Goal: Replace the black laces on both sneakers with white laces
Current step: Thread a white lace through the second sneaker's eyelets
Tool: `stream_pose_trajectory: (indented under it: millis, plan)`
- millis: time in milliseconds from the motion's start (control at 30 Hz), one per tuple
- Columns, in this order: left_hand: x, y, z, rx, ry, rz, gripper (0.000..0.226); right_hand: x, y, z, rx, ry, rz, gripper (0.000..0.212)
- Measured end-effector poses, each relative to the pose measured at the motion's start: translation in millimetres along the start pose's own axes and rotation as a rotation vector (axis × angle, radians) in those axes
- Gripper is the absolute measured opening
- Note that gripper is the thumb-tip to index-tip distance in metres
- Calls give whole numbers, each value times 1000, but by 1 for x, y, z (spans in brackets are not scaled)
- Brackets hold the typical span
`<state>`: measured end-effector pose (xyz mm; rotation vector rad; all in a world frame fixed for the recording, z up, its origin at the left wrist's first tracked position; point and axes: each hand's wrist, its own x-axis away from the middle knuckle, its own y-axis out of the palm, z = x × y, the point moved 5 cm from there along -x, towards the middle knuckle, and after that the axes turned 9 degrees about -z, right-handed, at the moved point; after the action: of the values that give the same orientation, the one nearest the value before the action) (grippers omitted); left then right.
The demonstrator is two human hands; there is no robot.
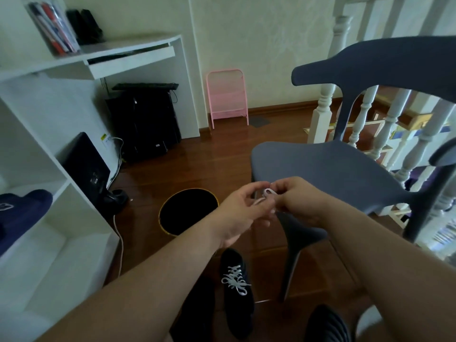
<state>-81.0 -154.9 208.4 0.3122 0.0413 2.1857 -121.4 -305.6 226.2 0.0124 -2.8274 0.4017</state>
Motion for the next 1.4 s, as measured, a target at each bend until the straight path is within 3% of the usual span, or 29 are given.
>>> stream_pose_trajectory:
  millis: [133,267,533,567,700,767,900,1067,1200,1300,1400]
  plan:
    - [13,-27,15,-86,161,262,12,-10,19,-13,-326,-58,-44,21]
    - [34,-46,25,-153,210,257,17,-14,36,-31,-478,-62,-111,15]
    - [62,-62,32,-170,262,271,15,-28,77,-38,-453,-32,-270,18]
    - [64,-64,32,-167,245,283,18,-29,77,-38,-351,-39,-246,22]
    - [70,-82,30,-187,206,455,25,-36,68,-34,562,-27,-37,40]
    - [72,-89,27,-160,191,502,21,-35,67,-31,682,20,-30,41]
    - [74,-96,26,-118,160,494,18,-31,68,-39,503,-44,0,23]
    - [72,-92,21,-139,120,476,18,-23,83,-50,410,-78,-63,40]
    - [66,-84,11,-193,108,408,22,-20,96,-54,-46,-96,-151,26]
    - [60,-80,2,-104,55,366,22,-23,102,-49,-161,-145,-139,20]
    - [52,-85,-6,58,-105,270,20,-30,105,-38,-221,-132,-77,19]
